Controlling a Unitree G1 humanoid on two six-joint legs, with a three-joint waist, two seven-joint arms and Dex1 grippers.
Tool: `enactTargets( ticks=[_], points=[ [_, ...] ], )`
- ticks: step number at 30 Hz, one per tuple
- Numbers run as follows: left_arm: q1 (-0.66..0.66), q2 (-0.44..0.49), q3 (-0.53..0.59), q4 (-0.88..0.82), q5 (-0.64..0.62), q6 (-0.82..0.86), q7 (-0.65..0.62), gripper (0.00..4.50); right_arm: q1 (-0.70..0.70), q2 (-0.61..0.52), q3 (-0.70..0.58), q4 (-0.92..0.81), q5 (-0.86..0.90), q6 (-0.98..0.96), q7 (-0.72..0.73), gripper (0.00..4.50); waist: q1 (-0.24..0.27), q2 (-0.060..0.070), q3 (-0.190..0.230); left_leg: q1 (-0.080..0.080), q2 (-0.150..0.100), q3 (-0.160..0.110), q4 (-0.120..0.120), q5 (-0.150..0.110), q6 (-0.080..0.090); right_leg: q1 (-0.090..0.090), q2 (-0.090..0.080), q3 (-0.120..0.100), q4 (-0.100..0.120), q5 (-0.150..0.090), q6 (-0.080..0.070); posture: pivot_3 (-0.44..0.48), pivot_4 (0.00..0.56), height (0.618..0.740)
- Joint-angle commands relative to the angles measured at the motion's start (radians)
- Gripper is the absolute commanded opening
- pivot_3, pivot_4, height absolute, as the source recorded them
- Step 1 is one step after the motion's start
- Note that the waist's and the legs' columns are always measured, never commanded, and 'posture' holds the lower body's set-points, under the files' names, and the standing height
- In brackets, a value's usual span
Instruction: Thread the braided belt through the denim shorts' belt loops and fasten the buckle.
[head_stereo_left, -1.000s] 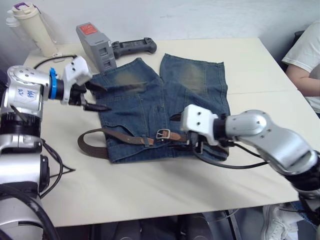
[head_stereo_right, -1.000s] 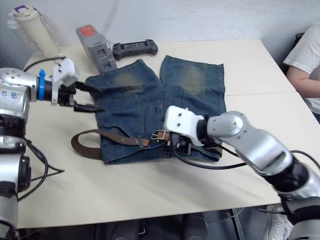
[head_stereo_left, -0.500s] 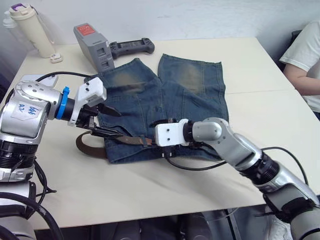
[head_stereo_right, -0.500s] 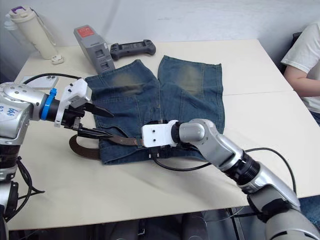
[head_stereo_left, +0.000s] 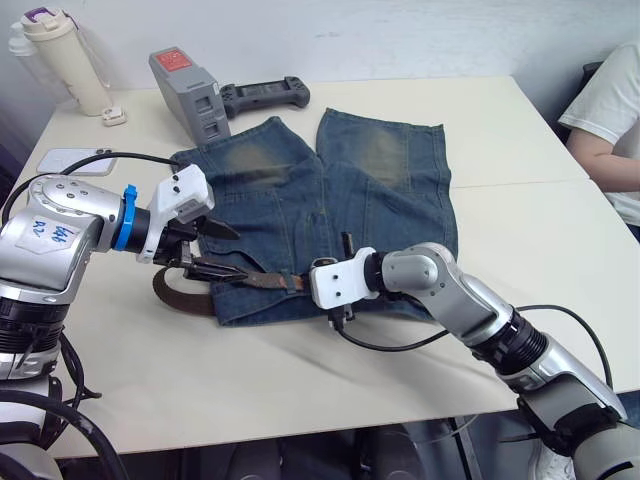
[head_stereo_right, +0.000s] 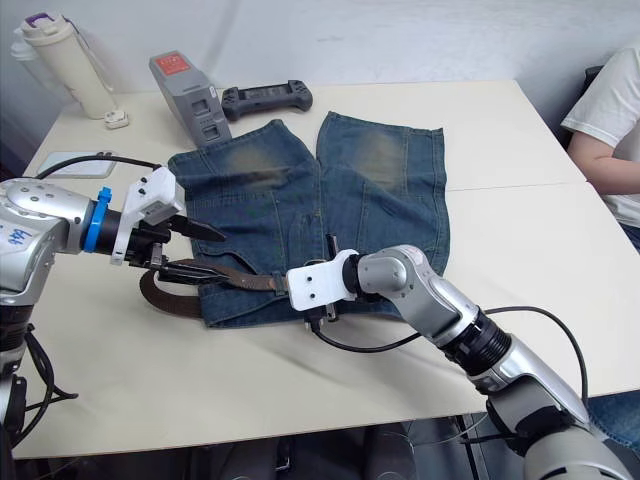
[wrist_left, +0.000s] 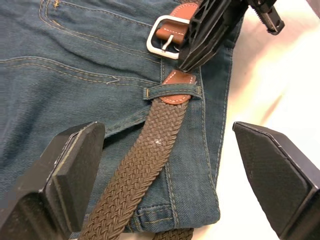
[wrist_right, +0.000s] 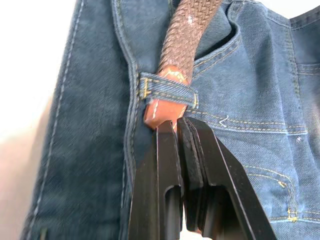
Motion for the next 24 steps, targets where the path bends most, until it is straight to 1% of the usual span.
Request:
enactTargets(
  ticks=[1, 11, 14, 15, 16, 17, 24],
  points=[
    [-0.007, 0.012, 0.026, -0.007, -0.024, -0.011, 0.009, 4.5, 0.009, 0.005, -0.056, -0.055, 0.01, -0.001, 0.016, 0.27, 0.0, 0.0, 0.0, 0.0, 0.0, 0.0, 0.0, 0.0, 0.0, 0.0, 0.0, 0.0, 0.0, 0.0, 0.0, 0.0, 0.15, 0.664],
    [-0.02, 0.007, 0.008, 0.014, -0.026, -0.031, 0.021, 4.5, 0.034, 0.02, -0.067, -0.051, -0.033, -0.019, 0.032, 0.27, 0.0, 0.0, 0.0, 0.0, 0.0, 0.0, 0.001, 0.0, 0.0, 0.0, 0.0, 0.0, 0.001, 0.0, 0.0, 0.0, 0.15, 0.664],
    [-0.026, 0.004, 0.004, 0.024, -0.026, -0.038, 0.02, 4.5, 0.044, 0.034, -0.075, -0.049, -0.019, -0.008, 0.036, 0.27, 0.0, 0.0, 0.0, 0.0, 0.0, 0.0, 0.001, 0.0, 0.0, 0.0, 0.0, 0.0, 0.001, 0.0, 0.0, 0.0, 0.15, 0.664],
    [-0.027, 0.004, 0.003, 0.024, -0.026, -0.038, 0.02, 4.5, 0.046, 0.037, -0.078, -0.048, -0.019, -0.009, 0.035, 0.77, 0.0, 0.0, 0.0, 0.0, 0.0, 0.0, 0.001, 0.0, 0.0, 0.0, 0.0, 0.0, 0.001, 0.0, 0.0, 0.0, 0.15, 0.664],
    [-0.027, 0.004, 0.003, 0.024, -0.027, -0.038, 0.021, 4.5, 0.047, 0.039, -0.08, -0.047, -0.02, -0.011, 0.034, 1.01, 0.0, 0.0, 0.0, 0.0, 0.0, 0.0, 0.001, 0.0, 0.0, 0.0, 0.0, 0.0, 0.001, 0.0, 0.0, 0.0, 0.15, 0.664],
    [-0.025, 0.007, 0.002, 0.025, -0.028, -0.039, 0.018, 4.5, 0.044, 0.038, -0.079, -0.049, -0.03, -0.015, 0.032, 1.36, 0.0, 0.0, 0.0, 0.0, 0.0, 0.0, 0.001, 0.0, 0.0, 0.0, 0.0, 0.0, 0.001, 0.0, 0.0, 0.0, 0.15, 0.664],
    [-0.027, 0.011, -0.005, 0.042, -0.022, -0.053, 0.011, 4.5, 0.049, 0.039, -0.068, -0.035, -0.071, -0.041, 0.027, 1.36, 0.0, 0.0, 0.0, 0.0, 0.0, 0.0, 0.001, 0.0, 0.0, 0.0, 0.0, 0.0, 0.001, 0.0, 0.0, 0.0, 0.15, 0.664]
  ],
)
